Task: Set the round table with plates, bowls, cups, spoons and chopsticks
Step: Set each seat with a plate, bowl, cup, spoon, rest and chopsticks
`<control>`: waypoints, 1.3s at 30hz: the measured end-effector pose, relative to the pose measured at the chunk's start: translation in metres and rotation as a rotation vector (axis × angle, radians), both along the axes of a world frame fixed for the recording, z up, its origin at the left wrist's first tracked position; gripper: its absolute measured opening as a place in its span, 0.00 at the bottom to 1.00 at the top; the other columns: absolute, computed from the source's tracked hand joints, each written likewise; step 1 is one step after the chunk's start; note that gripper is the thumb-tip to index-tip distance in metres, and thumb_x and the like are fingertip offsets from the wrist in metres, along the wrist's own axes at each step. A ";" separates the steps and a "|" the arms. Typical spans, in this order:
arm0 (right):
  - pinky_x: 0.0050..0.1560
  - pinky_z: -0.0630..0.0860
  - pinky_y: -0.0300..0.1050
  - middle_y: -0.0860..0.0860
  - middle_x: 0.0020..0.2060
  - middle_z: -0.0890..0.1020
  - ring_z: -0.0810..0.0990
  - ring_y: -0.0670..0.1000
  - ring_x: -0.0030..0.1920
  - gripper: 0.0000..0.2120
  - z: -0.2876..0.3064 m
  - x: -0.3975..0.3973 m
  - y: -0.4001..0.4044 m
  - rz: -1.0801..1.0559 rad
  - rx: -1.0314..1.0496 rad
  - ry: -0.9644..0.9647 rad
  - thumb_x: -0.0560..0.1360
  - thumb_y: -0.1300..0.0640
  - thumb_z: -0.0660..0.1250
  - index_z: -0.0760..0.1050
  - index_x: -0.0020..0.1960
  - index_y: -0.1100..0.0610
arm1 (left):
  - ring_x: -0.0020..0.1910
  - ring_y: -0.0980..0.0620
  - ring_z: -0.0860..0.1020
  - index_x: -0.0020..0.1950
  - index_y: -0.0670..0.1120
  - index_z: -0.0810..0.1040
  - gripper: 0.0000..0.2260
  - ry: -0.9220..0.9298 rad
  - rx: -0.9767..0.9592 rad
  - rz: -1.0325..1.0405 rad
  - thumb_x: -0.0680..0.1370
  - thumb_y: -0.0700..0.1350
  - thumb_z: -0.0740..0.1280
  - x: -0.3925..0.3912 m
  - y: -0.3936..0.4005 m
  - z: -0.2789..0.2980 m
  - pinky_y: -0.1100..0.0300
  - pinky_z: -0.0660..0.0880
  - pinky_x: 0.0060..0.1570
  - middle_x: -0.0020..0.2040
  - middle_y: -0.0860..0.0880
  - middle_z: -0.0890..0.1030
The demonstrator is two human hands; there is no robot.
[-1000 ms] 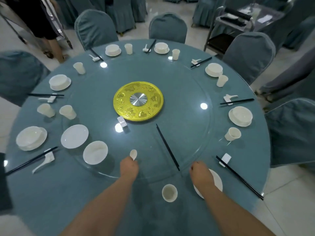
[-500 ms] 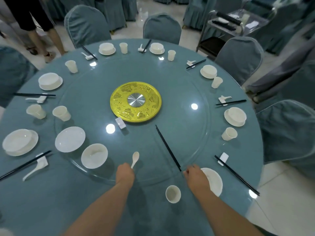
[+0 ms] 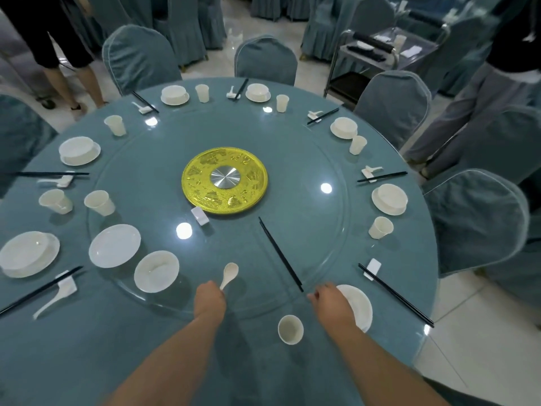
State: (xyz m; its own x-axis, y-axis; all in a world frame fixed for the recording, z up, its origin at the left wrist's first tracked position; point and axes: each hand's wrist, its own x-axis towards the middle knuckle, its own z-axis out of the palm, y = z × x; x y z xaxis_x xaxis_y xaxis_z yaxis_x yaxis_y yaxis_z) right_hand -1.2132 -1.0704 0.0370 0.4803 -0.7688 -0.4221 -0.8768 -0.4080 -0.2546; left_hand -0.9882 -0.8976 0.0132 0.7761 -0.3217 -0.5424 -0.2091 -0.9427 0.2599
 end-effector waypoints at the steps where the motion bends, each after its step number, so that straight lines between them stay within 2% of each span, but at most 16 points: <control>1: 0.49 0.72 0.45 0.54 0.53 0.77 0.78 0.55 0.52 0.14 0.002 -0.001 0.000 -0.002 -0.001 -0.007 0.81 0.48 0.59 0.76 0.51 0.58 | 0.47 0.41 0.81 0.52 0.38 0.79 0.09 -0.010 -0.010 -0.005 0.78 0.38 0.61 -0.001 -0.001 0.002 0.53 0.76 0.43 0.49 0.40 0.81; 5: 0.49 0.73 0.46 0.55 0.52 0.78 0.78 0.56 0.52 0.14 0.011 0.001 0.000 0.013 -0.010 -0.021 0.81 0.49 0.59 0.77 0.50 0.58 | 0.48 0.41 0.79 0.53 0.38 0.77 0.09 -0.014 -0.110 0.012 0.79 0.42 0.62 -0.010 -0.008 0.011 0.53 0.74 0.43 0.49 0.40 0.81; 6: 0.49 0.73 0.45 0.55 0.51 0.79 0.78 0.56 0.51 0.13 0.014 0.002 0.000 0.030 -0.003 -0.035 0.80 0.49 0.59 0.77 0.47 0.57 | 0.48 0.41 0.79 0.53 0.38 0.78 0.10 0.000 -0.144 0.016 0.79 0.43 0.63 -0.015 -0.011 0.015 0.54 0.74 0.44 0.49 0.40 0.81; 8: 0.47 0.72 0.44 0.55 0.46 0.79 0.77 0.55 0.46 0.15 0.019 0.006 0.000 0.079 0.037 -0.065 0.80 0.51 0.60 0.69 0.35 0.51 | 0.50 0.42 0.80 0.53 0.40 0.78 0.09 0.060 -0.204 0.020 0.78 0.45 0.65 -0.024 -0.020 0.022 0.56 0.74 0.47 0.49 0.42 0.82; 10: 0.45 0.71 0.45 0.54 0.41 0.78 0.73 0.52 0.41 0.18 0.022 0.012 0.001 0.128 0.086 -0.082 0.80 0.52 0.61 0.63 0.32 0.50 | 0.47 0.45 0.81 0.51 0.43 0.79 0.07 0.171 -0.257 0.041 0.77 0.45 0.67 -0.036 -0.032 0.029 0.58 0.76 0.47 0.47 0.44 0.82; 13: 0.44 0.72 0.43 0.52 0.39 0.81 0.76 0.52 0.40 0.10 0.023 0.021 0.002 0.095 0.204 -0.102 0.79 0.50 0.62 0.74 0.40 0.52 | 0.31 0.51 0.78 0.45 0.43 0.78 0.05 0.382 -0.437 0.129 0.76 0.44 0.69 -0.058 -0.054 0.040 0.63 0.73 0.31 0.37 0.44 0.80; 15: 0.44 0.72 0.42 0.49 0.38 0.81 0.76 0.50 0.40 0.09 0.023 0.025 0.000 0.072 0.262 -0.156 0.78 0.49 0.64 0.78 0.45 0.51 | 0.30 0.51 0.78 0.42 0.43 0.75 0.06 0.482 -0.530 0.194 0.76 0.43 0.70 -0.074 -0.069 0.047 0.63 0.68 0.27 0.35 0.45 0.79; 16: 0.43 0.72 0.42 0.48 0.37 0.80 0.76 0.48 0.38 0.09 0.022 0.025 -0.002 0.049 0.294 -0.199 0.78 0.49 0.64 0.79 0.45 0.51 | 0.31 0.51 0.79 0.42 0.44 0.74 0.07 0.523 -0.561 0.217 0.77 0.43 0.70 -0.082 -0.078 0.050 0.63 0.66 0.27 0.36 0.44 0.79; 19: 0.35 0.68 0.40 0.44 0.27 0.76 0.72 0.44 0.31 0.11 0.024 0.017 -0.013 -0.064 0.430 -0.366 0.78 0.52 0.64 0.77 0.37 0.48 | 0.30 0.54 0.78 0.41 0.44 0.75 0.08 0.580 -0.607 0.258 0.77 0.44 0.71 -0.101 -0.104 0.056 0.66 0.64 0.23 0.36 0.45 0.80; 21: 0.36 0.70 0.38 0.43 0.28 0.78 0.73 0.43 0.30 0.11 0.025 0.006 -0.024 -0.173 0.490 -0.462 0.78 0.55 0.65 0.79 0.37 0.48 | 0.25 0.58 0.76 0.37 0.43 0.76 0.09 0.591 -0.629 0.291 0.76 0.42 0.71 -0.110 -0.120 0.058 0.69 0.64 0.20 0.32 0.46 0.79; 23: 0.37 0.72 0.39 0.46 0.32 0.81 0.74 0.45 0.30 0.08 0.024 -0.008 -0.039 -0.304 0.549 -0.556 0.77 0.58 0.66 0.81 0.41 0.51 | 0.24 0.57 0.74 0.37 0.42 0.77 0.09 0.595 -0.613 0.288 0.76 0.42 0.71 -0.122 -0.137 0.058 0.70 0.64 0.19 0.32 0.45 0.79; 25: 0.33 0.72 0.38 0.50 0.35 0.82 0.74 0.46 0.30 0.05 0.020 -0.023 -0.053 -0.441 0.622 -0.622 0.77 0.59 0.67 0.82 0.45 0.55 | 0.26 0.56 0.74 0.41 0.42 0.80 0.07 0.605 -0.586 0.264 0.77 0.43 0.70 -0.134 -0.153 0.057 0.70 0.64 0.20 0.38 0.43 0.81; 29: 0.27 0.69 0.39 0.52 0.33 0.81 0.72 0.47 0.28 0.04 0.008 -0.048 -0.080 -0.678 0.666 -0.674 0.76 0.60 0.70 0.81 0.46 0.61 | 0.35 0.55 0.78 0.47 0.43 0.83 0.06 0.612 -0.498 0.138 0.76 0.45 0.69 -0.152 -0.189 0.054 0.68 0.66 0.24 0.45 0.47 0.85; 32: 0.26 0.66 0.39 0.53 0.28 0.75 0.69 0.48 0.26 0.03 0.000 -0.069 -0.101 -0.827 0.654 -0.681 0.74 0.65 0.67 0.79 0.43 0.61 | 0.33 0.54 0.76 0.46 0.45 0.81 0.04 0.640 -0.433 0.082 0.76 0.43 0.68 -0.167 -0.216 0.047 0.68 0.66 0.23 0.40 0.47 0.82; 35: 0.28 0.68 0.40 0.51 0.26 0.75 0.69 0.48 0.25 0.06 -0.007 -0.092 -0.125 -0.873 0.553 -0.656 0.73 0.63 0.67 0.79 0.38 0.58 | 0.30 0.54 0.75 0.42 0.44 0.79 0.03 0.594 -0.374 0.023 0.75 0.42 0.69 -0.173 -0.239 0.037 0.70 0.66 0.22 0.35 0.47 0.78; 39: 0.35 0.69 0.43 0.49 0.27 0.76 0.71 0.48 0.29 0.10 -0.022 -0.129 -0.162 -0.883 0.452 -0.574 0.74 0.57 0.69 0.77 0.34 0.53 | 0.40 0.49 0.80 0.45 0.45 0.81 0.06 0.334 -0.231 -0.236 0.76 0.46 0.66 -0.166 -0.270 0.022 0.58 0.76 0.42 0.39 0.47 0.81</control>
State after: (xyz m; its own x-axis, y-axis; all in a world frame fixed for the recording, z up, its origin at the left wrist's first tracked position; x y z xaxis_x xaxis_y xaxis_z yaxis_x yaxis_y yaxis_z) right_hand -1.3426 -1.2323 0.0147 0.0598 -0.7673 -0.6385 -0.5190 0.5225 -0.6765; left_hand -1.1544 -1.1671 0.0354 0.4625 -0.6101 -0.6433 -0.2796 -0.7889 0.5472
